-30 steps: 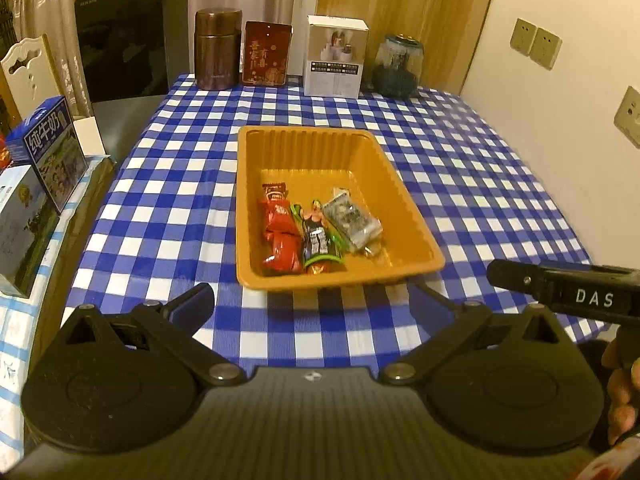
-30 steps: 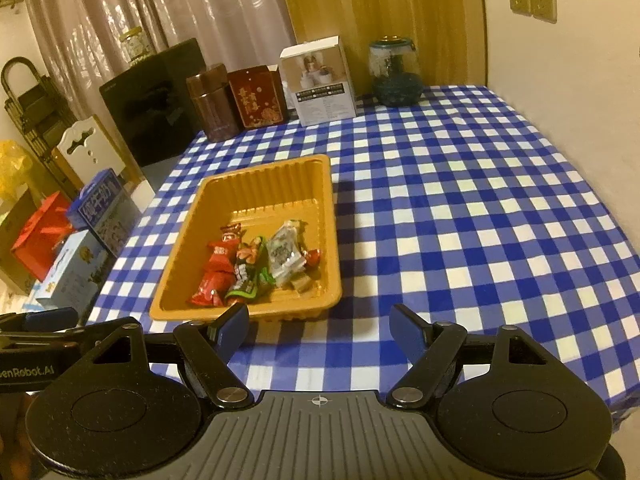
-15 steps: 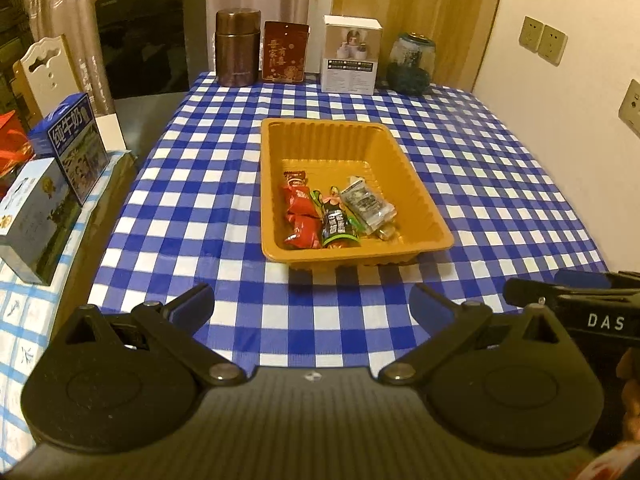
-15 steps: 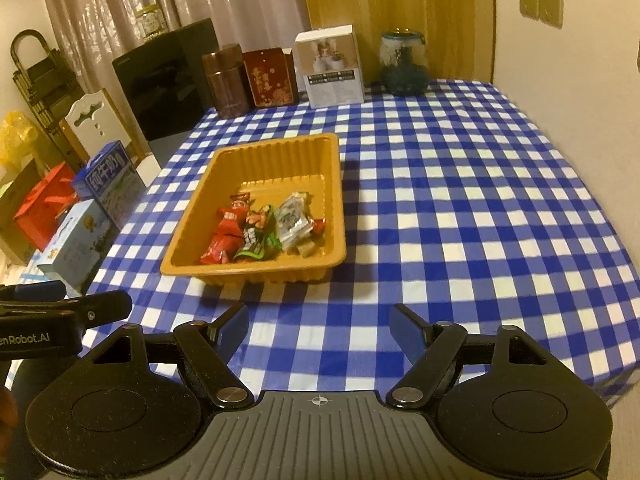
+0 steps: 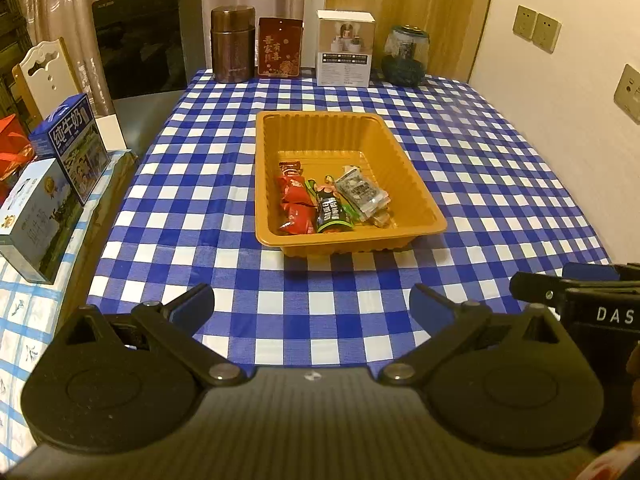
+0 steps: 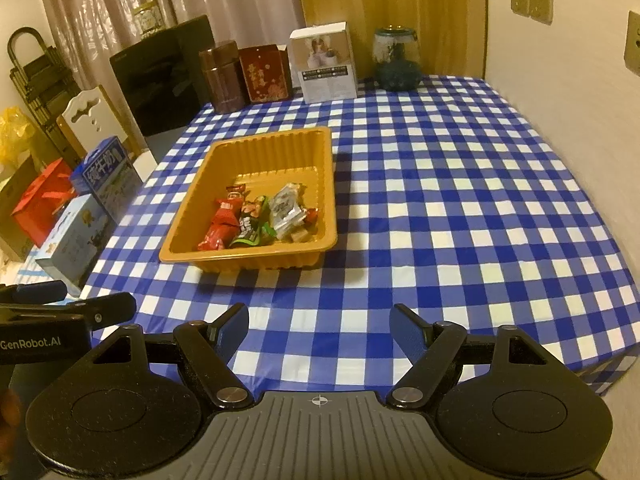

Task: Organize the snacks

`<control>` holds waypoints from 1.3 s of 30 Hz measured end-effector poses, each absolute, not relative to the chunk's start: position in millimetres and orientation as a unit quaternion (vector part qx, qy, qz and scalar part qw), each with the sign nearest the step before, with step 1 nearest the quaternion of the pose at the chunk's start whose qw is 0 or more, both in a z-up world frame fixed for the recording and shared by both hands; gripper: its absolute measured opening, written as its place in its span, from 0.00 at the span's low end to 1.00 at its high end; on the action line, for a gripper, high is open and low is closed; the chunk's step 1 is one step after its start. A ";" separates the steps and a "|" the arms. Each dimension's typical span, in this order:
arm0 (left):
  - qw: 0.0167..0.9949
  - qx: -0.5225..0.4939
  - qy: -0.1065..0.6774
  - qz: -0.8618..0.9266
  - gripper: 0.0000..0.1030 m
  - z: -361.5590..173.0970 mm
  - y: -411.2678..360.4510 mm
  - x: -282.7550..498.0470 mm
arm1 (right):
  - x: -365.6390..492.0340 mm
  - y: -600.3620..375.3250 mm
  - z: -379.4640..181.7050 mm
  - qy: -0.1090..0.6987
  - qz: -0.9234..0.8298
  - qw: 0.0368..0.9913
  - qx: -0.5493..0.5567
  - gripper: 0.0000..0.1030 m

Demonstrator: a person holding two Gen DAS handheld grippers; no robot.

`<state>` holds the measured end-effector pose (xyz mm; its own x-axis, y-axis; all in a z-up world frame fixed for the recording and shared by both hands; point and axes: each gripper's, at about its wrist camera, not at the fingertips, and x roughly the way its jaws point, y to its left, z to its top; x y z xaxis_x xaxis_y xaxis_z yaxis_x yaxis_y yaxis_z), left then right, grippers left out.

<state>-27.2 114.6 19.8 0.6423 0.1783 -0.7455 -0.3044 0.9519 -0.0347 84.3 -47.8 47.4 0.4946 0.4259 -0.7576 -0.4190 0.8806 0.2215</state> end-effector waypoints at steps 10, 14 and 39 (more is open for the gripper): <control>0.903 -0.079 0.401 0.133 1.00 20.1 114.0 -27.0 | 81.7 -45.4 46.2 0.440 0.246 0.864 0.005 0.75; 0.903 -0.079 0.401 0.133 1.00 20.0 113.7 -27.3 | 81.1 -45.0 45.7 0.440 0.245 0.864 0.004 0.75; 0.903 -0.078 0.402 0.129 1.00 19.1 112.1 -27.5 | 80.5 -43.3 43.8 0.441 0.247 0.863 0.004 0.75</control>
